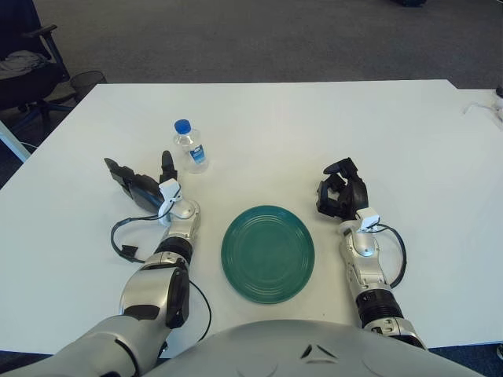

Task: Put the bottle into the plate.

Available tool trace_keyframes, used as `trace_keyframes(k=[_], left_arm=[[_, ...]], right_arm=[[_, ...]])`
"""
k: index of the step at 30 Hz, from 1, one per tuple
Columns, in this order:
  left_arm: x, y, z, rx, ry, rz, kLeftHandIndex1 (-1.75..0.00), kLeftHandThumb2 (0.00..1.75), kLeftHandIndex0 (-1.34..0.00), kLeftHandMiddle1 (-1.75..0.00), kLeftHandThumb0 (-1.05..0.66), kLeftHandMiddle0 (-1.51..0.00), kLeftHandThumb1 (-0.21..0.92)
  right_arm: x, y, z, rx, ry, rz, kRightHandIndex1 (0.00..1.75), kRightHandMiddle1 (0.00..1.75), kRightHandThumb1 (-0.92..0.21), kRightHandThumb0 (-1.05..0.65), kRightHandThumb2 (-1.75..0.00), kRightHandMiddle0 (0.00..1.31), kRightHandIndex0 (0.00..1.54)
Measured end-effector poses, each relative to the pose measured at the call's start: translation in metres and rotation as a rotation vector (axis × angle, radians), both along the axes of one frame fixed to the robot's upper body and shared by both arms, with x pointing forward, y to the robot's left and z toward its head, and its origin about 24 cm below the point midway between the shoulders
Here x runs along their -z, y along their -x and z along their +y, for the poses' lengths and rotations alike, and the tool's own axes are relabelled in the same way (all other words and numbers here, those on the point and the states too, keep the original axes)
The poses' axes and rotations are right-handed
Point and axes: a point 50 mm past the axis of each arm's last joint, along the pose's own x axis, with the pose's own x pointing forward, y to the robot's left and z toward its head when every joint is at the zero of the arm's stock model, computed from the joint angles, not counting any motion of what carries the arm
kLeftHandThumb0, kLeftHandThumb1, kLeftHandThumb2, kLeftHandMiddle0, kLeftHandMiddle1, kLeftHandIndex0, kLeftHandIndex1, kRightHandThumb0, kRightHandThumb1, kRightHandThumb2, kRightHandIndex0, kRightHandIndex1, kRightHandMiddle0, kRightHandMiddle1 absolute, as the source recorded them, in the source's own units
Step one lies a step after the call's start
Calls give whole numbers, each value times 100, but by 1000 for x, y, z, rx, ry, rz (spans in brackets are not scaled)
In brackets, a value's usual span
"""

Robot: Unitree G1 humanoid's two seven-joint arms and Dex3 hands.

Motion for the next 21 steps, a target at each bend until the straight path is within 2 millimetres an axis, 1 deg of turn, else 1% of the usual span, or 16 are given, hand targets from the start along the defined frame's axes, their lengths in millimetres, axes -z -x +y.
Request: trace_keyframes(k=[5, 9, 13, 14, 21], left_arm=[[0, 0, 1, 13, 3, -2, -47, 20, 0, -7, -105, -26, 92], [1, -1, 3, 47, 16, -3, -43, 17, 0, -7, -104, -25, 92], [1, -2, 10, 123, 24, -5, -39, 12, 0, -6, -104, -23, 92], [1, -2, 12, 143, 22, -7, -42, 10, 0, -7, -104, -24, 91], [4, 5, 29, 267, -10, -3, -34, 7, 0, -5, -102, -19, 91]], right_arm=[[0, 0, 0, 0, 0, 0, 175, 166, -36, -1, -125, 37, 62], [0, 0, 0, 0, 0, 0, 175, 165, -37, -1, -125, 37, 61], [0, 0, 0, -1, 0, 0, 175, 166, -37, -1, -125, 36, 61], [0, 0, 0, -1, 0, 0, 175, 167, -37, -1, -125, 36, 61], [0, 0, 1, -15, 2, 1, 175, 169, -37, -1, -125, 34, 60]])
